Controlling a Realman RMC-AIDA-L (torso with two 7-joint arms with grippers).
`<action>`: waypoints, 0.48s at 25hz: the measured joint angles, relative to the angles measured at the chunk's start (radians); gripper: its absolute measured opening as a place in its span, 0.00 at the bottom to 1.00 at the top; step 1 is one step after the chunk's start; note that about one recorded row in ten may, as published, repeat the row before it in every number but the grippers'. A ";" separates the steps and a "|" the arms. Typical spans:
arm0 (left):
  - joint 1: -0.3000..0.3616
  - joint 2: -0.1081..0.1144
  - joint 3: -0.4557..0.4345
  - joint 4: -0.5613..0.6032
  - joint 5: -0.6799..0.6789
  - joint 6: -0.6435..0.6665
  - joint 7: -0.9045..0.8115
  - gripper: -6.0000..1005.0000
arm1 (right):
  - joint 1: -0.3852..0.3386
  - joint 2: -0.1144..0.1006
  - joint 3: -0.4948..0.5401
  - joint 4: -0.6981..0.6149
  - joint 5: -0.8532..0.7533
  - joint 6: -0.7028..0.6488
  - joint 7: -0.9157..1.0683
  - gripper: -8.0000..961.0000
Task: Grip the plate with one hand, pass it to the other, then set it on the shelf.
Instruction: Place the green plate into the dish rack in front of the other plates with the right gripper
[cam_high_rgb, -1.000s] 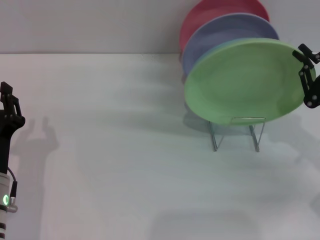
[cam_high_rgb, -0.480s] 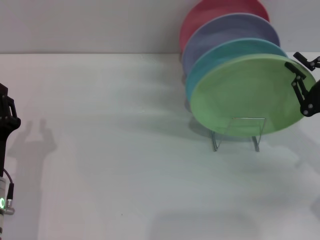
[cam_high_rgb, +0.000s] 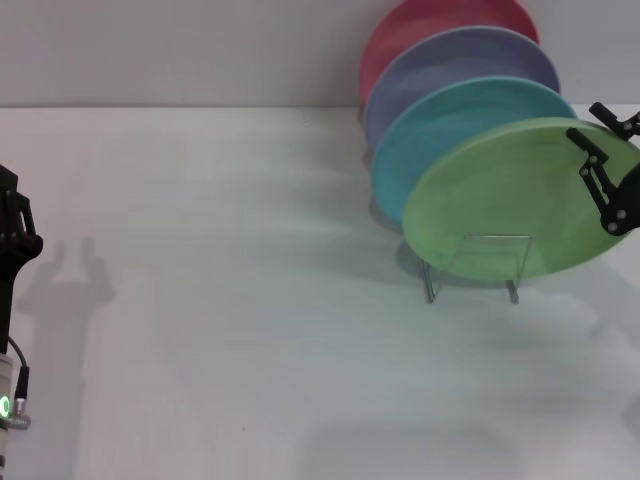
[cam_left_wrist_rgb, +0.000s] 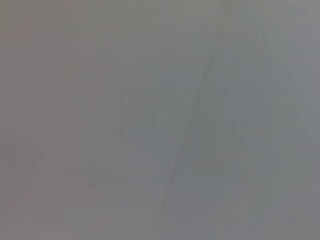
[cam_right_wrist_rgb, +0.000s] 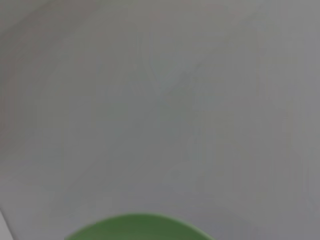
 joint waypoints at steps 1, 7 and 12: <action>0.001 0.001 0.000 0.000 0.000 0.000 -0.003 0.31 | 0.000 0.000 0.000 0.000 0.001 0.000 0.007 0.21; 0.009 0.001 0.000 -0.001 0.003 0.006 -0.005 0.31 | 0.012 -0.002 0.000 -0.014 0.001 0.026 0.110 0.21; 0.017 0.001 0.000 -0.010 0.004 0.015 -0.005 0.31 | 0.026 -0.001 -0.009 -0.024 0.001 0.050 0.178 0.21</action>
